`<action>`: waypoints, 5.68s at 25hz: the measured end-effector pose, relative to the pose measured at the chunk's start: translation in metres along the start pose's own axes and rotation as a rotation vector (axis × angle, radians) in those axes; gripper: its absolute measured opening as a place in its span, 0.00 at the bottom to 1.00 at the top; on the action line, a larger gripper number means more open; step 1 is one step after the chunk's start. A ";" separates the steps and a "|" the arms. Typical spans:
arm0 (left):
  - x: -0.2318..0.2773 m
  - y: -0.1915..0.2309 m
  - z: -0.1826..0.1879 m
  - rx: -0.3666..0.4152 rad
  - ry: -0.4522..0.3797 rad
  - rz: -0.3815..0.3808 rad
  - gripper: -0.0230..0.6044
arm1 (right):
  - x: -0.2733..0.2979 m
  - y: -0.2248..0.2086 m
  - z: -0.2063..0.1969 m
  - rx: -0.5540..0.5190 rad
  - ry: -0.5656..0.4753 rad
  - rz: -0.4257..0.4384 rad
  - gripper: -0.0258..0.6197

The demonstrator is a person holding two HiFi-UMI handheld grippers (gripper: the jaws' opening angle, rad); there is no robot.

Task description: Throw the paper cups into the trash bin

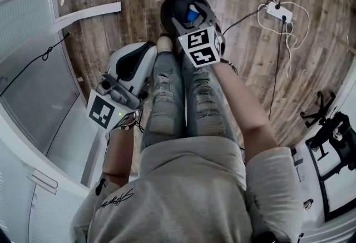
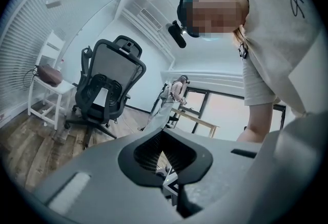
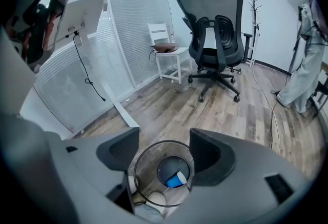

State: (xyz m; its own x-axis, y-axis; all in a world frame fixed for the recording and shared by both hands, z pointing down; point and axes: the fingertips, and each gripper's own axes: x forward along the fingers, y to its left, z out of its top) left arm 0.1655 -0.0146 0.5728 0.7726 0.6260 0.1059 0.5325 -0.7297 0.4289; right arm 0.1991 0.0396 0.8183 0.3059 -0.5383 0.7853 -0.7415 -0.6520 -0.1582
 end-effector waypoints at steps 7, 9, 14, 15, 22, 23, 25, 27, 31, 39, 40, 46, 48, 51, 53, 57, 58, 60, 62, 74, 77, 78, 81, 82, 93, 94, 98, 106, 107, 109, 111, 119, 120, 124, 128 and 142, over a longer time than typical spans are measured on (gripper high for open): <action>-0.001 -0.007 0.018 0.005 -0.003 -0.003 0.04 | -0.033 0.002 0.031 0.029 -0.060 -0.004 0.51; -0.003 -0.010 0.024 0.010 -0.015 -0.006 0.04 | -0.042 0.006 0.038 0.031 -0.075 0.000 0.51; -0.005 -0.016 0.039 0.016 -0.045 -0.009 0.04 | -0.067 0.009 0.061 0.020 -0.124 -0.010 0.51; -0.005 -0.018 0.042 0.020 -0.047 -0.009 0.04 | -0.074 0.010 0.067 0.020 -0.137 -0.013 0.51; -0.009 -0.031 0.067 0.053 -0.059 -0.003 0.04 | -0.115 0.016 0.107 0.013 -0.222 0.001 0.51; -0.009 -0.032 0.070 0.057 -0.062 -0.003 0.04 | -0.120 0.016 0.110 0.009 -0.229 0.000 0.51; -0.011 -0.036 0.077 0.064 -0.068 -0.002 0.04 | -0.129 0.017 0.117 0.002 -0.242 -0.002 0.51; -0.012 -0.040 0.083 0.069 -0.075 0.001 0.04 | -0.139 0.017 0.124 -0.004 -0.256 -0.005 0.51; -0.017 -0.048 0.094 0.078 -0.082 0.002 0.04 | -0.159 0.019 0.139 -0.017 -0.287 -0.014 0.51; -0.020 -0.068 0.116 0.106 -0.090 -0.032 0.04 | -0.206 0.024 0.168 -0.051 -0.358 -0.025 0.51; -0.020 -0.070 0.120 0.111 -0.093 -0.037 0.04 | -0.212 0.025 0.172 -0.056 -0.368 -0.027 0.51; -0.022 -0.085 0.139 0.123 -0.110 -0.055 0.04 | -0.242 0.033 0.187 -0.055 -0.418 -0.031 0.51; -0.023 -0.090 0.144 0.132 -0.115 -0.065 0.04 | -0.252 0.040 0.191 -0.071 -0.434 -0.023 0.51; -0.024 -0.096 0.152 0.146 -0.124 -0.068 0.04 | -0.266 0.046 0.198 -0.083 -0.458 -0.015 0.51; -0.026 -0.101 0.157 0.152 -0.131 -0.071 0.04 | -0.280 0.049 0.201 -0.084 -0.479 -0.014 0.51; -0.029 -0.112 0.170 0.178 -0.153 -0.070 0.04 | -0.308 0.053 0.212 -0.105 -0.535 -0.027 0.51; -0.029 -0.116 0.174 0.185 -0.160 -0.070 0.04 | -0.316 0.052 0.215 -0.103 -0.553 -0.030 0.51; -0.030 -0.129 0.179 0.193 -0.171 -0.074 0.04 | -0.333 0.051 0.216 -0.089 -0.582 -0.029 0.51; -0.032 -0.138 0.184 0.205 -0.176 -0.075 0.04 | -0.345 0.052 0.217 -0.079 -0.601 -0.020 0.51; -0.044 -0.149 0.219 0.279 -0.205 -0.074 0.04 | -0.392 0.064 0.255 -0.124 -0.730 -0.006 0.51; -0.046 -0.153 0.229 0.304 -0.213 -0.080 0.04 | -0.408 0.071 0.268 -0.147 -0.775 0.011 0.51; -0.047 -0.154 0.232 0.311 -0.217 -0.081 0.04 | -0.414 0.073 0.272 -0.156 -0.791 0.014 0.51; -0.048 -0.158 0.242 0.330 -0.229 -0.084 0.04 | -0.432 0.081 0.283 -0.183 -0.846 0.018 0.47; -0.050 -0.159 0.244 0.336 -0.232 -0.086 0.04 | -0.438 0.084 0.286 -0.191 -0.861 0.016 0.42; -0.054 -0.178 0.272 0.386 -0.238 -0.114 0.04 | -0.462 0.098 0.307 -0.201 -0.896 0.018 0.16; -0.054 -0.181 0.275 0.389 -0.244 -0.118 0.04 | -0.464 0.098 0.308 -0.205 -0.907 0.017 0.12; -0.049 -0.187 0.283 0.389 -0.262 -0.136 0.04 | -0.469 0.103 0.310 -0.236 -0.899 0.028 0.09; -0.046 -0.190 0.287 0.393 -0.262 -0.143 0.04 | -0.478 0.116 0.310 -0.291 -0.909 0.055 0.06; -0.047 -0.190 0.288 0.393 -0.264 -0.143 0.04 | -0.480 0.116 0.311 -0.287 -0.915 0.058 0.06; -0.046 -0.191 0.289 0.391 -0.268 -0.143 0.04 | -0.482 0.116 0.311 -0.276 -0.927 0.061 0.05; -0.045 -0.192 0.288 0.390 -0.269 -0.143 0.04 | -0.483 0.114 0.310 -0.275 -0.926 0.056 0.06; -0.043 -0.188 0.294 0.398 -0.281 -0.115 0.04 | -0.484 0.105 0.310 -0.252 -0.929 0.047 0.05; -0.043 -0.188 0.294 0.399 -0.281 -0.113 0.04 | -0.485 0.104 0.310 -0.251 -0.930 0.047 0.05; -0.041 -0.189 0.292 0.394 -0.279 -0.112 0.04 | -0.486 0.100 0.310 -0.250 -0.927 0.047 0.05; -0.038 -0.189 0.292 0.391 -0.282 -0.111 0.04 | -0.486 0.096 0.309 -0.237 -0.932 0.054 0.05; -0.028 -0.192 0.289 0.381 -0.287 -0.107 0.04 | -0.486 0.089 0.306 -0.241 -0.926 0.058 0.05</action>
State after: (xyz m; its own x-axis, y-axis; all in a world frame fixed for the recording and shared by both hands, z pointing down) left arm 0.1412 0.0284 0.2283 0.7423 0.6409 -0.1954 0.6612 -0.7479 0.0590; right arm 0.1677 0.0795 0.2396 0.5386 -0.8423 -0.0210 -0.8419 -0.5390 0.0264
